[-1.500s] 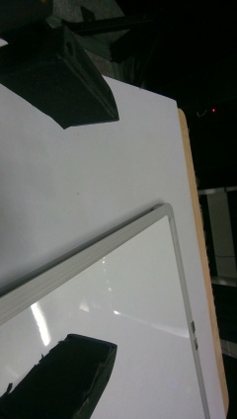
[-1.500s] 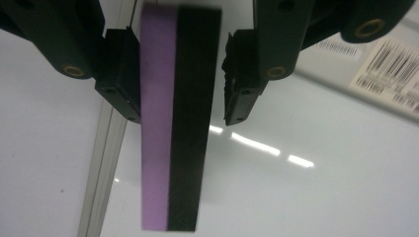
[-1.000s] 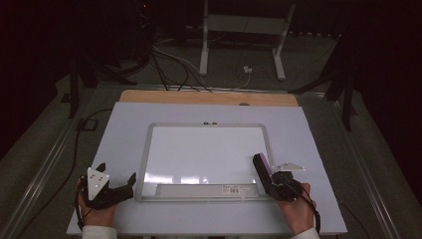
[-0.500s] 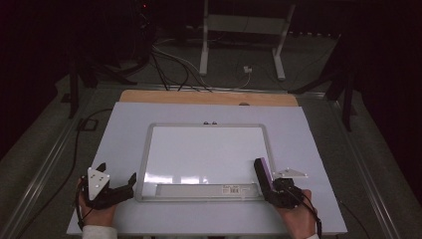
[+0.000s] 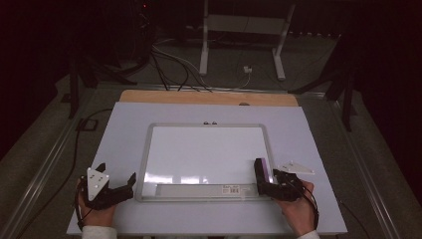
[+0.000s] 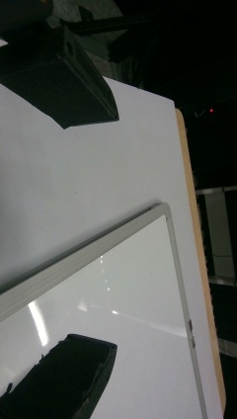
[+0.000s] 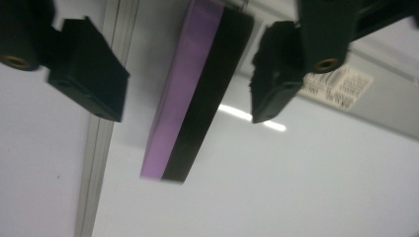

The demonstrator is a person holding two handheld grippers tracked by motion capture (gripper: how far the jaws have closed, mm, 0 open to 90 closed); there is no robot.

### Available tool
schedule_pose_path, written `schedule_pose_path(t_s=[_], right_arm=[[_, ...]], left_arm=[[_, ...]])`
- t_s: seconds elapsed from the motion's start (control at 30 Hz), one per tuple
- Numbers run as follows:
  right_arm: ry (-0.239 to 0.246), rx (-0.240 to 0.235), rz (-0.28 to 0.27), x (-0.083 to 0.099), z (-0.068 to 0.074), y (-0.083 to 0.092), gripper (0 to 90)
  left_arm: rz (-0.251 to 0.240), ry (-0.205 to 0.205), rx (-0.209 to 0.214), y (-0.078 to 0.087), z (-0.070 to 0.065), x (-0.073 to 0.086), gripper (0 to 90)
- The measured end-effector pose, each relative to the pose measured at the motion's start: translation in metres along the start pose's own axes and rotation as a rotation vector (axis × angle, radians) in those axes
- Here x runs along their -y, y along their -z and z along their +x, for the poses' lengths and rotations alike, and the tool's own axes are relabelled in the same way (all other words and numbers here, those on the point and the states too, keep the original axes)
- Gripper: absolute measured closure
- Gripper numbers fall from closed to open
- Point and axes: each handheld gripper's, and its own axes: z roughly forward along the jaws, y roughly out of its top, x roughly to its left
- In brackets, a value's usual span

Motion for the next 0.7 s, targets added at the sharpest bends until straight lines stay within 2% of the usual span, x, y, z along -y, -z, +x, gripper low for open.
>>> schedule_pose_path(t_s=[0.17,0.27,0.43,0.57,0.7], right_arm=[[0.010,-0.021,-0.108,-0.001,-0.012,0.003,16.1],[0.015,-0.010,-0.167,0.001,-0.021,0.007,15.4],[-0.011,-0.015,-0.251,0.010,-0.037,0.011,13.8],[-0.011,-0.011,-0.289,0.013,-0.045,0.015,11.9],[-0.012,-0.009,-0.285,0.016,-0.053,0.018,10.6]], left_arm=[[-0.004,0.001,0.002,0.001,0.000,-0.001,0.5],[-0.012,0.006,0.004,0.002,0.001,-0.001,0.5],[-0.021,0.012,0.007,0.004,0.002,-0.003,0.5],[-0.033,0.015,0.012,0.006,0.004,-0.005,0.5],[-0.044,0.012,0.025,0.009,0.007,-0.008,0.5]])
